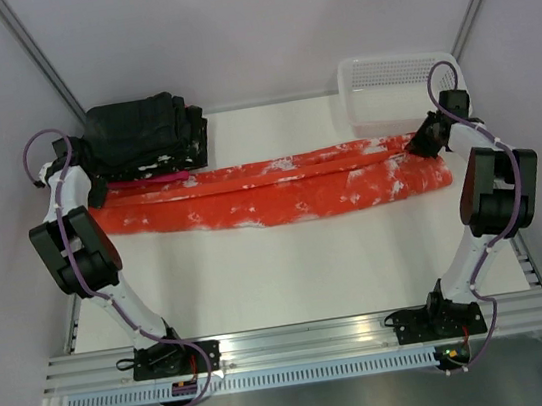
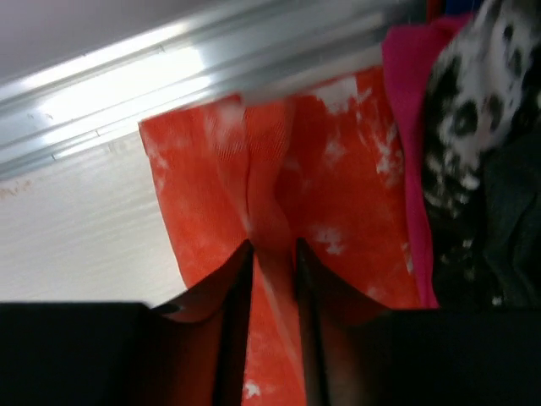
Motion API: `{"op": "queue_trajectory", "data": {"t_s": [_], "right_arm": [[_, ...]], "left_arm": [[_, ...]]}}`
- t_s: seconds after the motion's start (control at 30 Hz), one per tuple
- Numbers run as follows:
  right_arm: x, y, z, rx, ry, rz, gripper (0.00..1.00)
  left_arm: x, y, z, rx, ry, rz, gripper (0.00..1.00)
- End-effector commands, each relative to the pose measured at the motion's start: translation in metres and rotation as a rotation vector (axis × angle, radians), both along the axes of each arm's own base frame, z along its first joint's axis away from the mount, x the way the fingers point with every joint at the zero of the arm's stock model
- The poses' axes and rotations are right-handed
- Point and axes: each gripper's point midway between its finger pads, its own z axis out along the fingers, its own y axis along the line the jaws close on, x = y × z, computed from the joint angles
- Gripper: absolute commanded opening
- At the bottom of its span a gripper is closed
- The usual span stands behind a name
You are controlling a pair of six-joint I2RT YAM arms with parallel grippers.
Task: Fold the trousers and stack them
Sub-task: Fold the trousers
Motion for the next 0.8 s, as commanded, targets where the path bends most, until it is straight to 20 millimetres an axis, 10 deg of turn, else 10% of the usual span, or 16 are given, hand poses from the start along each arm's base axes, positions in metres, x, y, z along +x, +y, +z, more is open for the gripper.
{"op": "queue_trajectory", "data": {"t_s": [0.0, 0.03, 0.2, 0.37, 0.53, 0.77], "right_arm": [[0.042, -0.044, 0.034, -0.128, -0.161, -0.030, 0.37], [0.046, -0.042, 0.039, -0.121, -0.164, -0.004, 0.56], [0.055, -0.013, 0.086, -0.046, -0.280, 0.130, 0.82], [0.028, 0.012, 0.126, -0.098, -0.343, 0.220, 0.80], [-0.020, 0.031, 0.088, -0.125, -0.247, 0.246, 0.64], [-0.061, 0.057, 0.039, -0.127, -0.160, 0.291, 0.14]], "left_arm": [[0.006, 0.052, 0.036, 0.196, -0.026, 0.066, 0.39], [0.010, 0.050, 0.043, 0.202, -0.044, 0.032, 0.47], [0.008, 0.045, 0.081, 0.240, -0.133, -0.021, 0.93], [0.005, 0.011, 0.105, 0.210, -0.234, -0.188, 0.95], [0.002, -0.068, 0.125, 0.258, -0.325, -0.461, 0.75], [-0.033, -0.130, 0.054, 0.134, -0.332, -0.580, 0.09]]}}
